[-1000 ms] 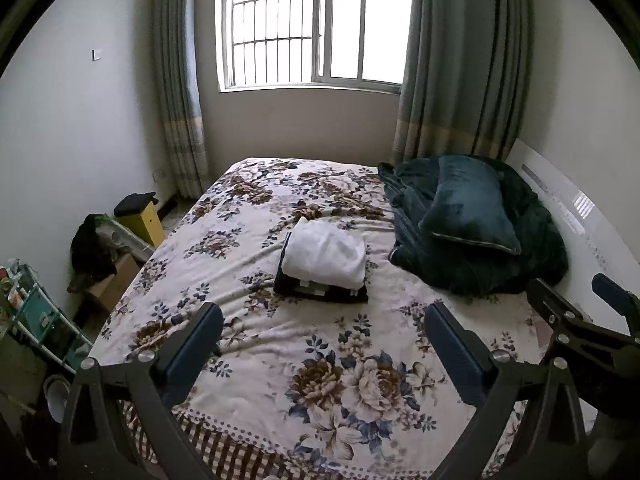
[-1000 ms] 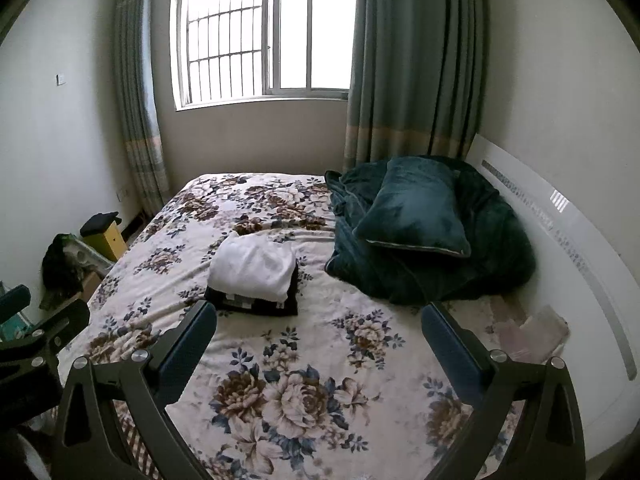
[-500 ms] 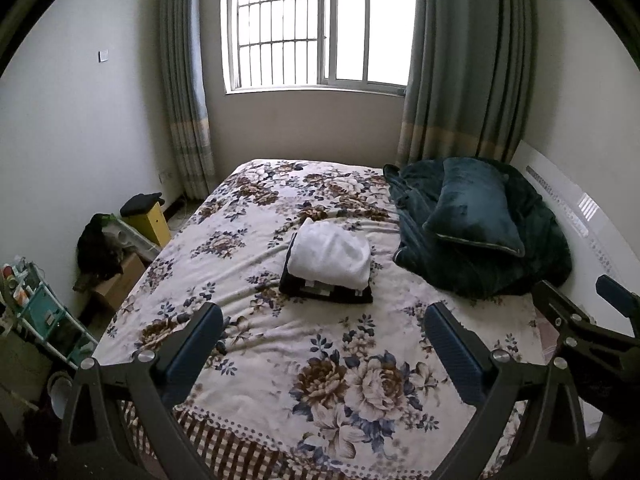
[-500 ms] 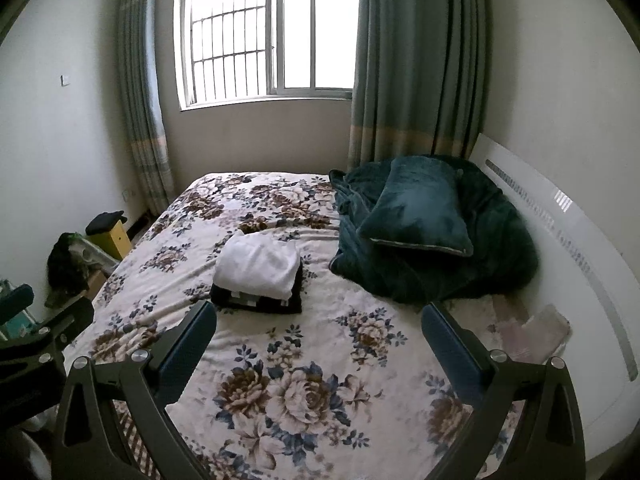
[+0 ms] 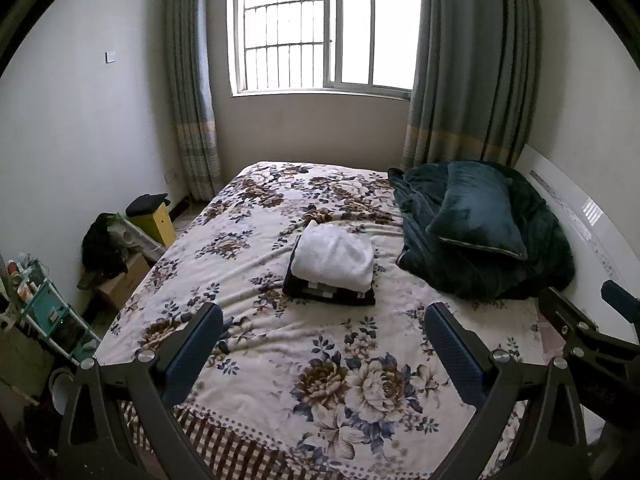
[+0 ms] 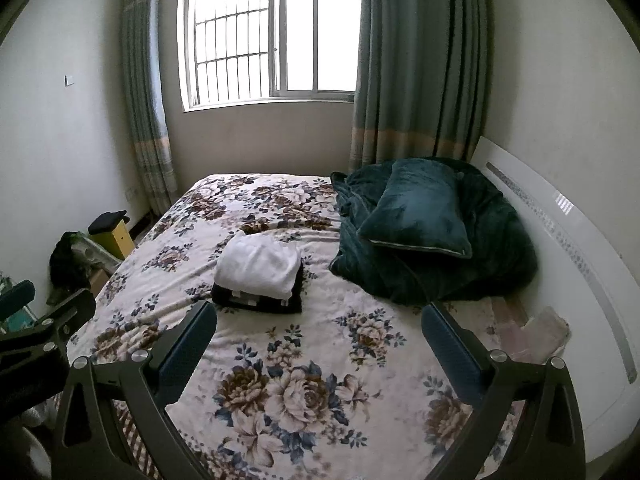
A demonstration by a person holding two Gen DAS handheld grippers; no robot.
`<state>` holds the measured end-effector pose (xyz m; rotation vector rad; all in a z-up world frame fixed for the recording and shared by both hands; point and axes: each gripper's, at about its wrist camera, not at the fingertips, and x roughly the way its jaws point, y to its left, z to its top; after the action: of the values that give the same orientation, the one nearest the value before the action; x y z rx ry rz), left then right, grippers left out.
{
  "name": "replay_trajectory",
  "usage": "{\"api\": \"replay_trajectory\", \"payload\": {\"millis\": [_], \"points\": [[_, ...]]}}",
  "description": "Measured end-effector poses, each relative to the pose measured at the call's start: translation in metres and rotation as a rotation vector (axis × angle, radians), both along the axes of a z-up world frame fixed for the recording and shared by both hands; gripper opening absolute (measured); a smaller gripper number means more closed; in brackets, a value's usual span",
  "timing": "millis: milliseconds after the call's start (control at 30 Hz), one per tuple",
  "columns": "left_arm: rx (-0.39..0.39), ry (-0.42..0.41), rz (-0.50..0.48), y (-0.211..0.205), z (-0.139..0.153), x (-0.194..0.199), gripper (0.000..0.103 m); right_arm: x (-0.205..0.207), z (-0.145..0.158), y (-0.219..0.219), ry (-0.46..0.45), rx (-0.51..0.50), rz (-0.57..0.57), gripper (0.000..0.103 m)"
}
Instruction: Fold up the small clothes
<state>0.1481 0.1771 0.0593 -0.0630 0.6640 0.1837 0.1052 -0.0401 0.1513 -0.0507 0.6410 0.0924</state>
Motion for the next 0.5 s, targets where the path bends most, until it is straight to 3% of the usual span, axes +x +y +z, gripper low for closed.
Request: {"api": "replay_trajectory", "payload": {"millis": [500], "points": [[0.007, -0.008, 0.022, -0.003, 0.001, -0.010, 0.103, 0.002, 0.010, 0.000, 0.013, 0.002, 0.012, 0.103]]}}
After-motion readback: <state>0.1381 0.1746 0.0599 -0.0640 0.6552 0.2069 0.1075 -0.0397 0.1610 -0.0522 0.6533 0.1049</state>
